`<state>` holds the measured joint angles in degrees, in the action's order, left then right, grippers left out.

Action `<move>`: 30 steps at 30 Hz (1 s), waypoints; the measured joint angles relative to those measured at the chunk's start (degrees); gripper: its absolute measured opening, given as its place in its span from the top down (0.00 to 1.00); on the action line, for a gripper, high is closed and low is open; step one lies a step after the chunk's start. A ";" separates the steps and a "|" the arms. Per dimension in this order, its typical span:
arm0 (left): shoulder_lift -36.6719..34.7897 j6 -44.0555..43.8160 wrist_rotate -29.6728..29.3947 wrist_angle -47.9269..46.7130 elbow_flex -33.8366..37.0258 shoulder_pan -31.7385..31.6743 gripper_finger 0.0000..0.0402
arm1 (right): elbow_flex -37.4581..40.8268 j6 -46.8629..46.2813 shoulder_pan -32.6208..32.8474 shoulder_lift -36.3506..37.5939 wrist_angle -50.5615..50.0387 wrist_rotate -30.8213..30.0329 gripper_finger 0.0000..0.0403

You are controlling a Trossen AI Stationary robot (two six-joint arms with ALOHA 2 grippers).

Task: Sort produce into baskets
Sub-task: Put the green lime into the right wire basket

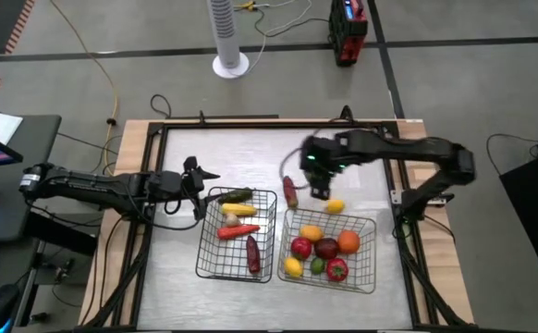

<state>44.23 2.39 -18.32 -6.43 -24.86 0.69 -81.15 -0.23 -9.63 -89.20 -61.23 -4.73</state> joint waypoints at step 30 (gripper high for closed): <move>0.00 -0.02 -0.03 -6.83 0.00 -0.02 0.35 | 16.05 -30.24 25.70 15.47 10.79 9.01 0.25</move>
<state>44.23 2.37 -18.35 -13.26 -24.86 0.67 -65.10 -30.47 16.07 -73.73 -50.44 4.28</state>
